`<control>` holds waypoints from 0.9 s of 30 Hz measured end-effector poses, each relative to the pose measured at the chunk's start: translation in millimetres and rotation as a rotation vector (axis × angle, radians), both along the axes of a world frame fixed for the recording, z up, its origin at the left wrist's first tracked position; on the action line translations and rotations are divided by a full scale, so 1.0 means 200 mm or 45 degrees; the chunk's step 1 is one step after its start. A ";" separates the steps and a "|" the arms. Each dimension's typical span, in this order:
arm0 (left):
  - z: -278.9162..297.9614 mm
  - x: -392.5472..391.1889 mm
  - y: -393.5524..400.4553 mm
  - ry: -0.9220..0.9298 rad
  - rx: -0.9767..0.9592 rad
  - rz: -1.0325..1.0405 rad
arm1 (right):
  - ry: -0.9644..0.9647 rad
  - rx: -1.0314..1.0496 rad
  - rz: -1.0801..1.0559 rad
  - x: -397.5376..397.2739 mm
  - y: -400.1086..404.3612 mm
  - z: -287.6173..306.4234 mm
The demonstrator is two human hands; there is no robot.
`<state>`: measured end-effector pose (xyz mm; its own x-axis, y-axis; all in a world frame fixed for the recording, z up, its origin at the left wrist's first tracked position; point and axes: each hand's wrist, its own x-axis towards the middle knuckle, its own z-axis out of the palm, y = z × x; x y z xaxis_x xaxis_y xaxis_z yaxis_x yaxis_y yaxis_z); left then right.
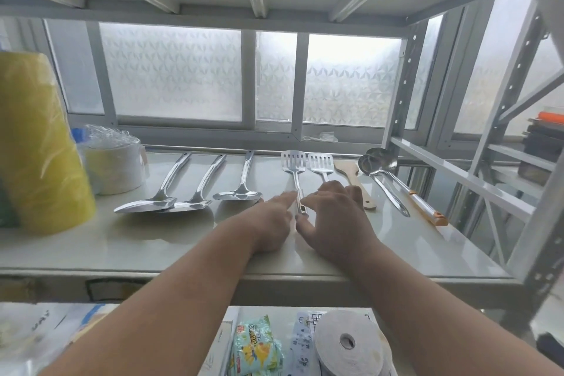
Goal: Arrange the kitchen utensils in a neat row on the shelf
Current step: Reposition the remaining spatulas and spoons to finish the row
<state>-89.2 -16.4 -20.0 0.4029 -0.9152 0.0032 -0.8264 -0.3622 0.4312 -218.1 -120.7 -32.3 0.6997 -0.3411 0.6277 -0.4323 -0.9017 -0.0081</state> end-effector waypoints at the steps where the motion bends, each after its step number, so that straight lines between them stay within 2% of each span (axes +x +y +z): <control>1: -0.01 -0.01 0.03 -0.031 0.000 0.009 | -0.005 0.002 0.008 -0.01 0.01 0.00; 4: -0.07 -0.03 0.13 -0.039 -0.096 0.022 | -0.029 -0.008 0.027 -0.02 0.04 0.01; 6: -0.07 -0.03 0.21 -0.118 -0.294 0.024 | -0.068 0.001 0.043 -0.03 0.06 0.02; 9: -0.03 0.08 0.28 -0.544 -0.574 -0.020 | -0.077 0.043 0.038 -0.04 0.08 0.04; 12: 0.08 0.17 0.30 -0.853 -0.353 0.188 | -0.108 0.108 0.034 -0.05 0.11 0.04; 15: 0.14 0.22 0.27 -0.893 -0.064 0.340 | -0.098 0.131 0.030 -0.06 0.12 0.04; 19: 0.13 0.23 0.22 -0.999 0.180 0.348 | -0.083 0.132 0.017 -0.06 0.09 0.05; 22: 0.10 0.21 0.21 -1.037 0.179 0.340 | -0.095 0.157 0.017 -0.06 0.07 0.05; 27: 0.11 0.25 0.29 -1.086 -0.148 0.321 | -0.110 0.143 0.027 -0.04 0.05 0.02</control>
<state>-39.0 41.7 1.3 0.4097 -0.7751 0.4809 -0.7845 -0.5685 -0.2479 -227.0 -111.6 -28.1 0.6527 -0.3986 0.6443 -0.4066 -0.9018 -0.1461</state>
